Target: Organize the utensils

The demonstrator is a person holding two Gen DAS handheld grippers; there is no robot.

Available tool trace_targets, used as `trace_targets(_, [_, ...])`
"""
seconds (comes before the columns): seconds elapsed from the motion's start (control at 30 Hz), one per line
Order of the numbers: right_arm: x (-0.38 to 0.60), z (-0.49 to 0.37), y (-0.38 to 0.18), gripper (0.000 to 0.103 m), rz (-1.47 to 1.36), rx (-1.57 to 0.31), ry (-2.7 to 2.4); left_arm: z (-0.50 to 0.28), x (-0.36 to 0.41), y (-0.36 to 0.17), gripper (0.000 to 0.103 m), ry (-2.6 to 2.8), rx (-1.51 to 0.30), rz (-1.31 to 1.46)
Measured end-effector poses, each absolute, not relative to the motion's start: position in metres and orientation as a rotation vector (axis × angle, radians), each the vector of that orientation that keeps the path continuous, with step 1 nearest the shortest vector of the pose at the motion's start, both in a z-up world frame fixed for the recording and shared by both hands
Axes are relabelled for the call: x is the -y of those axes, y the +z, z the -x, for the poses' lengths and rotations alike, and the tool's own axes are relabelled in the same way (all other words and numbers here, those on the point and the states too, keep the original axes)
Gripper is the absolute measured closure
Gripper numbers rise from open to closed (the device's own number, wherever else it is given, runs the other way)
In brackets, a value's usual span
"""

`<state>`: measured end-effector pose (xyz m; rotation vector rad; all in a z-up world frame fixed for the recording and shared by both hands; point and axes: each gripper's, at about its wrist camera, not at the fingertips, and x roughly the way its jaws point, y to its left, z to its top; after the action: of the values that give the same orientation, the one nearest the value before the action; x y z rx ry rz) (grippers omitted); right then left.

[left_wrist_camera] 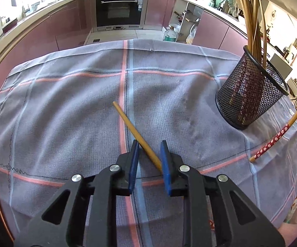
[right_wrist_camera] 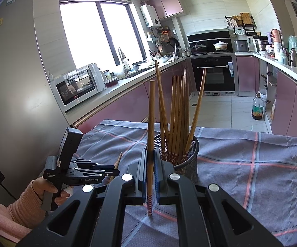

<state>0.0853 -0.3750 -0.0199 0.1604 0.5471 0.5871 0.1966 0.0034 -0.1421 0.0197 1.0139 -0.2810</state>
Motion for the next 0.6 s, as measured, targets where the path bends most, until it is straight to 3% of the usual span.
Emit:
trace_targets(0.17, [0.374, -0.084, -0.02, 0.098, -0.157, -0.545, 0.589, -0.194, 0.004, -0.143, 0.096, -0.251, -1.006, -0.05])
trace_targets(0.6, [0.374, -0.084, -0.019, 0.098, -0.153, -0.545, 0.59, -0.188, 0.013, -0.141, 0.096, -0.218, -0.994, -0.089])
